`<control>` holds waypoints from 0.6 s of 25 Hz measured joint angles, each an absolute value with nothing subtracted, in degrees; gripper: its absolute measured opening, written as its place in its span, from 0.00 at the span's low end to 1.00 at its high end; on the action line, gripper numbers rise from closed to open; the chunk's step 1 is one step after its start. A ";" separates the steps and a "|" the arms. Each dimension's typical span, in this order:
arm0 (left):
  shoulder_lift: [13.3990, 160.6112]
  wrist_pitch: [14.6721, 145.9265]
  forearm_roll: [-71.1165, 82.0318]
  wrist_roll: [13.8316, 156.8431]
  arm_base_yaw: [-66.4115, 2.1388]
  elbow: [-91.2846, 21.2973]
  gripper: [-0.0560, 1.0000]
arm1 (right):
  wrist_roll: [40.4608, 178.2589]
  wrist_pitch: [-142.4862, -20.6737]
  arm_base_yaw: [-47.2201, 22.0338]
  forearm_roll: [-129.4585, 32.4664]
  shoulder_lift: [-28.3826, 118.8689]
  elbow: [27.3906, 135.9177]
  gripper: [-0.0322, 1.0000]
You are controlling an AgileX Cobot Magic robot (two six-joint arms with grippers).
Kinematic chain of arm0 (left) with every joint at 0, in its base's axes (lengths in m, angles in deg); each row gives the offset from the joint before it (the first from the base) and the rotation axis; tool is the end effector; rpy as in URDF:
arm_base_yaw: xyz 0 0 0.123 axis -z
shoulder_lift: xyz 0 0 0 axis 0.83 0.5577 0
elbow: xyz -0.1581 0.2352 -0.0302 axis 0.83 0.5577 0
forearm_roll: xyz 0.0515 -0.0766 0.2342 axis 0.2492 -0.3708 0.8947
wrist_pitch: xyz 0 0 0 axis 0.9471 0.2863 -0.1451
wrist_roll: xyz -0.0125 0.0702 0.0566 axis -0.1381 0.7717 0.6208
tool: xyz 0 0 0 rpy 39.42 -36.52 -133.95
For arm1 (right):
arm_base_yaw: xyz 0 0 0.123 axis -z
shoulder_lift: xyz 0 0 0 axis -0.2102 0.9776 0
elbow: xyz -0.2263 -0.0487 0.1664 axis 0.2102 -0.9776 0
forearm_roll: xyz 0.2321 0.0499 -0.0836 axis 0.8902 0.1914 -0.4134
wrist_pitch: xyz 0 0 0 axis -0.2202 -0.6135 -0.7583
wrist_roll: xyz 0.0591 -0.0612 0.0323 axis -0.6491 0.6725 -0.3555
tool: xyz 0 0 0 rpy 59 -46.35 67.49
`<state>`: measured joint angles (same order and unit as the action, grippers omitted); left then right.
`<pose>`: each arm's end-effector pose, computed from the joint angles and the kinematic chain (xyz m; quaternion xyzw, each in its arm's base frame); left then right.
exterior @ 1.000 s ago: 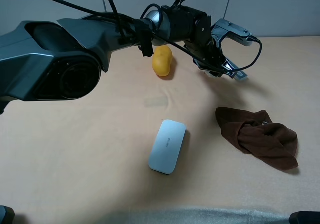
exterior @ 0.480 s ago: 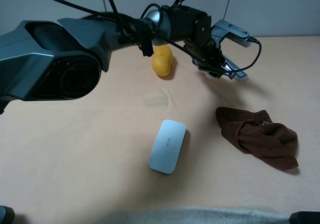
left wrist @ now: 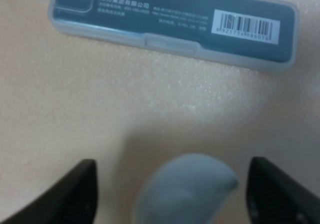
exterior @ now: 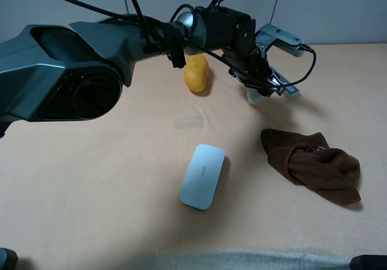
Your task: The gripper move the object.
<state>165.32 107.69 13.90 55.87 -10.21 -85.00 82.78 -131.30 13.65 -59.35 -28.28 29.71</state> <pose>0.3963 -0.4148 0.1047 0.3734 0.8555 -0.1585 0.3218 -0.0039 -0.0040 0.2780 0.0392 0.8437 -0.0156 0.5352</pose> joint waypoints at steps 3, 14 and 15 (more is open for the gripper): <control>165.32 107.69 13.90 55.87 -10.21 -85.00 0.75 | 82.78 -131.30 13.65 -59.35 -28.28 29.71 0.70; 165.32 107.64 13.90 55.87 -10.21 -85.00 0.79 | 82.78 -131.30 13.65 -59.35 -28.28 29.71 0.70; 165.32 107.64 13.90 55.87 -10.21 -85.00 0.80 | 82.78 -131.30 13.65 -59.35 -28.28 29.71 0.70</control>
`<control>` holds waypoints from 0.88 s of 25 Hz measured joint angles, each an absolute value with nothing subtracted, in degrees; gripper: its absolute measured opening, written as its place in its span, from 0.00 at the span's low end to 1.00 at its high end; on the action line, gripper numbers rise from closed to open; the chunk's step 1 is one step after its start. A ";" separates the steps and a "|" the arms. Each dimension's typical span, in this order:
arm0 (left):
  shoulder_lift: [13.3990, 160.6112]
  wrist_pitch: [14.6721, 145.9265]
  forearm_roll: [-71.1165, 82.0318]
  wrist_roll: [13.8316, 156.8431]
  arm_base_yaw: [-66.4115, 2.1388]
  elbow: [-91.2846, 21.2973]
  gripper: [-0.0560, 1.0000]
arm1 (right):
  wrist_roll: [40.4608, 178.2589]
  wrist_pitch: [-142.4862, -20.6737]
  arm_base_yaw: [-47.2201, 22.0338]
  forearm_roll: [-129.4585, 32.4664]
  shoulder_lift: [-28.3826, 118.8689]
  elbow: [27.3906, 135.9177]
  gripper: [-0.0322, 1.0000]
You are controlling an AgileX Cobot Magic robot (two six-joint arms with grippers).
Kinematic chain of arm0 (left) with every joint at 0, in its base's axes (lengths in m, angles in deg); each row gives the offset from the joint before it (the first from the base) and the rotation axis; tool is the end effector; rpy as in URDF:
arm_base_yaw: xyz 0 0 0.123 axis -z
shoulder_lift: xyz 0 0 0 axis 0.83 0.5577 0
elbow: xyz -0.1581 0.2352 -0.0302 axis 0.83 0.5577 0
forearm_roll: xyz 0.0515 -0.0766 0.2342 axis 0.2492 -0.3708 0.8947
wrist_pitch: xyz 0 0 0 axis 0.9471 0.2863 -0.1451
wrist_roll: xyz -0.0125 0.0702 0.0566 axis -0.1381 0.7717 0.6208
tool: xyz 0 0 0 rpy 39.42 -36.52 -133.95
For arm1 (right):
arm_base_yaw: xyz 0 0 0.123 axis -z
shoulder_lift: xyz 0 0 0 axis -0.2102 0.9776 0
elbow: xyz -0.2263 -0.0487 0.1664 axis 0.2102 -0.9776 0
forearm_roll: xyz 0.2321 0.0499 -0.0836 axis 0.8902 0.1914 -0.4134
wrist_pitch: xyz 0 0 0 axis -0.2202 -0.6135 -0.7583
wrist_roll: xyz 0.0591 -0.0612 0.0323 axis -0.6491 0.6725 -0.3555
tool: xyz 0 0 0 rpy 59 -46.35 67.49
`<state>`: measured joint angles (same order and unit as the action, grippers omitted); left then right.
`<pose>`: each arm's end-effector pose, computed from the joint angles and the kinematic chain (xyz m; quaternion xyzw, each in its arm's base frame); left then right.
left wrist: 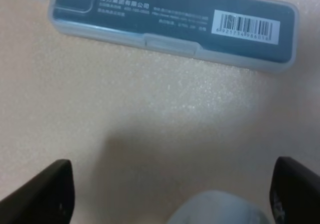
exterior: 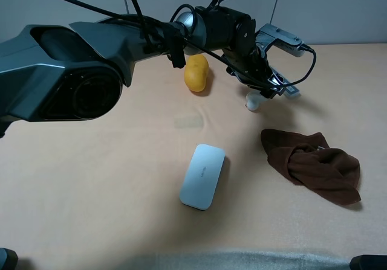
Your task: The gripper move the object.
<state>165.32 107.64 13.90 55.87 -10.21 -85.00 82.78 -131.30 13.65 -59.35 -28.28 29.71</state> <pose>0.3963 -0.4148 0.1048 0.3733 0.8554 -0.1586 0.3221 -0.0039 -0.0040 0.2780 0.0392 0.8437 -0.0156 0.5352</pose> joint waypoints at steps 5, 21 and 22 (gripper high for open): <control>165.32 107.64 13.86 55.87 -10.21 -85.00 0.85 | 82.78 -131.30 13.65 -59.35 -28.28 29.71 0.70; 163.59 125.38 14.90 55.81 -10.21 -94.68 0.90 | 82.78 -131.30 13.65 -59.35 -28.28 29.71 0.70; 162.94 126.12 15.34 55.81 -10.21 -94.68 0.90 | 82.78 -131.30 13.65 -59.35 -28.28 29.71 0.70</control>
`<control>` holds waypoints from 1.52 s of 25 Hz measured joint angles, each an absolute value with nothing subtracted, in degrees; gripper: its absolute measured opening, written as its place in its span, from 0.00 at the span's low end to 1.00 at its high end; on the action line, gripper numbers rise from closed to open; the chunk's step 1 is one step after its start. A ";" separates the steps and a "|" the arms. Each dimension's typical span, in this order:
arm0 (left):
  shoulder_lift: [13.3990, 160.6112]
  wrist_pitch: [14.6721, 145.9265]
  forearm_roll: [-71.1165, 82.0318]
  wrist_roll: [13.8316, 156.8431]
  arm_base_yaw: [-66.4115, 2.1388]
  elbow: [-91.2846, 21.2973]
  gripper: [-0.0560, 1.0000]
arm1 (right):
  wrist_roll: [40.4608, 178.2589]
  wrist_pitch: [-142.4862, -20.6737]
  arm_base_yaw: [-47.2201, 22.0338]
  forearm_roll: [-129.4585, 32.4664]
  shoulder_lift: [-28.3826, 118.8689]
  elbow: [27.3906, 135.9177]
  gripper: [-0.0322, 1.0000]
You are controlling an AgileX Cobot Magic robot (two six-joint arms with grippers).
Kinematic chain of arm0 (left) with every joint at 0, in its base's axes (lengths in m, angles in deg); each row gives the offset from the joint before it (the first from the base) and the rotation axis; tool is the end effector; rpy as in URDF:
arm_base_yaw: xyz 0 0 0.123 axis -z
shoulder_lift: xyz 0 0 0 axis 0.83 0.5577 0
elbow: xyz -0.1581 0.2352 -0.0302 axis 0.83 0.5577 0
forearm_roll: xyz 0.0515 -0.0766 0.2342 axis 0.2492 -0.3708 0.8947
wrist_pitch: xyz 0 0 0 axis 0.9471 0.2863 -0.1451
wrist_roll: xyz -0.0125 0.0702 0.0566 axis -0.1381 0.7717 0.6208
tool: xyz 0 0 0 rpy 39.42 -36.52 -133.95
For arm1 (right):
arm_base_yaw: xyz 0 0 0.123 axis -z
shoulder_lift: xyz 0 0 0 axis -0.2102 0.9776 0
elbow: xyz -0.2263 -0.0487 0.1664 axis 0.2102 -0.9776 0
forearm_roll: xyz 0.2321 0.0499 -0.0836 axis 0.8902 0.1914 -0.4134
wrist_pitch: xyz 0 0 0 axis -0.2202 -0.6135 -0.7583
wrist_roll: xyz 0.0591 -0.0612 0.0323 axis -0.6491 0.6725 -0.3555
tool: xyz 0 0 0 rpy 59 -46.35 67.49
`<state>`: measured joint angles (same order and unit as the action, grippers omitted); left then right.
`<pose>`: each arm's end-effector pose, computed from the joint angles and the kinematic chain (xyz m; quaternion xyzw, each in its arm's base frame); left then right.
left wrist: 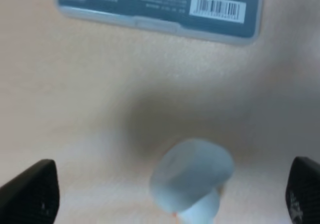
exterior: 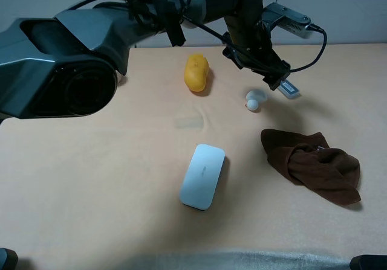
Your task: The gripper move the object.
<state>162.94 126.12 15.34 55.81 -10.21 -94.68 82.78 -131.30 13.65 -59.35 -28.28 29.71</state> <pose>0.3912 -0.4099 0.1620 0.3945 0.8664 -0.1348 0.2748 -0.0039 -0.0040 0.2780 0.0392 0.8437 -0.0156 0.5352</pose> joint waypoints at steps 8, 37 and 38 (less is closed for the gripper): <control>158.67 133.84 16.35 55.81 -10.10 -94.73 0.90 | 82.78 -131.30 13.65 -59.35 -28.28 29.71 0.70; 132.94 143.07 20.85 55.82 -10.10 -78.62 0.96 | 82.78 -131.30 13.65 -59.35 -28.28 29.71 0.70; 131.40 143.07 21.19 55.88 -10.10 -76.82 0.96 | 82.78 -131.30 13.65 -59.35 -28.28 29.71 0.70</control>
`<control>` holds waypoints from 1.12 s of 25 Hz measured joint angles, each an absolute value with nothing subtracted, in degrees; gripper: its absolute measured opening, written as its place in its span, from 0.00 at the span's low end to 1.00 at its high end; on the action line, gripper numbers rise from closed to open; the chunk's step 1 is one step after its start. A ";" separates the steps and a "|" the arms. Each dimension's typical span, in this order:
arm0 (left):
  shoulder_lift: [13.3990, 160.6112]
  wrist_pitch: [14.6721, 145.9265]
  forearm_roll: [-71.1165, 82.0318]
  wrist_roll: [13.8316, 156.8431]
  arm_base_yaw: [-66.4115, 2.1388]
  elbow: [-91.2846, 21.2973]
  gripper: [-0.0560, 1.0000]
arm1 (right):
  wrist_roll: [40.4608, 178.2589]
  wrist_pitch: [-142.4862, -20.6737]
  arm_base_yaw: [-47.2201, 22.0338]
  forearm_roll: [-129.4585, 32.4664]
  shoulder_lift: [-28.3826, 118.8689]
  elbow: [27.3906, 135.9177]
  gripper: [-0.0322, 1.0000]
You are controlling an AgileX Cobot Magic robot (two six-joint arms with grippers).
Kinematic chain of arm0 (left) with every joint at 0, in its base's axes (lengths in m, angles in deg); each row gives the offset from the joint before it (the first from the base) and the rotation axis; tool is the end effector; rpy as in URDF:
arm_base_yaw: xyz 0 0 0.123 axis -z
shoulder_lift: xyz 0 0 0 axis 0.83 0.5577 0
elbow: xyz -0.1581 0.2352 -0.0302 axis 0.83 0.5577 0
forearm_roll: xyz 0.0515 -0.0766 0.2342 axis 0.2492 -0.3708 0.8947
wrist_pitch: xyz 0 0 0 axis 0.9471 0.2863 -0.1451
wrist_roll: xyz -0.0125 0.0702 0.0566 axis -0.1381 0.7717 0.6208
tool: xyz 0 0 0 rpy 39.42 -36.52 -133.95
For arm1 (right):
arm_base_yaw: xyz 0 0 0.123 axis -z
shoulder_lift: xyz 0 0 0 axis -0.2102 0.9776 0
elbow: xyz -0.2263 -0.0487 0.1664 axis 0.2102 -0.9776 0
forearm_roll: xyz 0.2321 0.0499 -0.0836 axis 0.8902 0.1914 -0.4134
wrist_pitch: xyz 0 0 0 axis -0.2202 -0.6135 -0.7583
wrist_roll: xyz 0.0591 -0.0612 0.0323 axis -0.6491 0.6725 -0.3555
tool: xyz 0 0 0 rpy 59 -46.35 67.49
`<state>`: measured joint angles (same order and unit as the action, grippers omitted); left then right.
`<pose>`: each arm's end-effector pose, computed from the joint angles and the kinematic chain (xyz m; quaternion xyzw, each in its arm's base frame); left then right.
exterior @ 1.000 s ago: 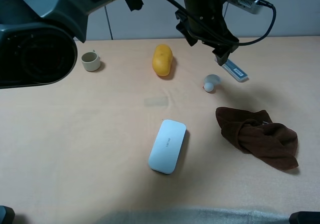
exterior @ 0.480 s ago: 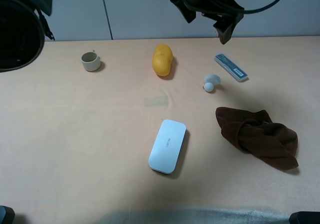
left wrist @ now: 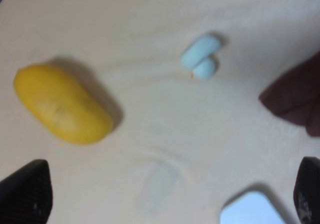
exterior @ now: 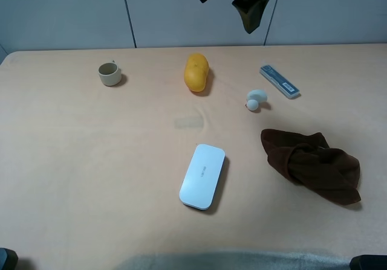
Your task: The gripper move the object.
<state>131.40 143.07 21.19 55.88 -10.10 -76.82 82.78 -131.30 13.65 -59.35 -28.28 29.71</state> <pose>0.3202 -0.3269 0.3391 0.4127 0.8674 -0.0800 0.2665 -0.0039 -0.0040 0.2780 0.0392 0.8437 -0.0156 0.5352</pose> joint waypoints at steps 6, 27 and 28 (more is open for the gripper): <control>122.24 143.07 23.14 56.06 -10.10 -67.20 0.97 | 82.78 -131.30 13.65 -59.35 -28.28 29.71 0.70; 92.40 143.07 27.09 56.18 -10.10 -38.29 0.99 | 82.78 -131.30 13.65 -59.35 -28.28 29.71 0.70; 91.05 143.07 27.09 56.12 -10.10 -37.03 0.99 | 82.78 -131.30 13.65 -59.35 -28.28 29.71 0.70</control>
<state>91.05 143.07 27.09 56.12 -10.10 -37.03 82.78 -131.30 13.65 -59.35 -28.28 29.71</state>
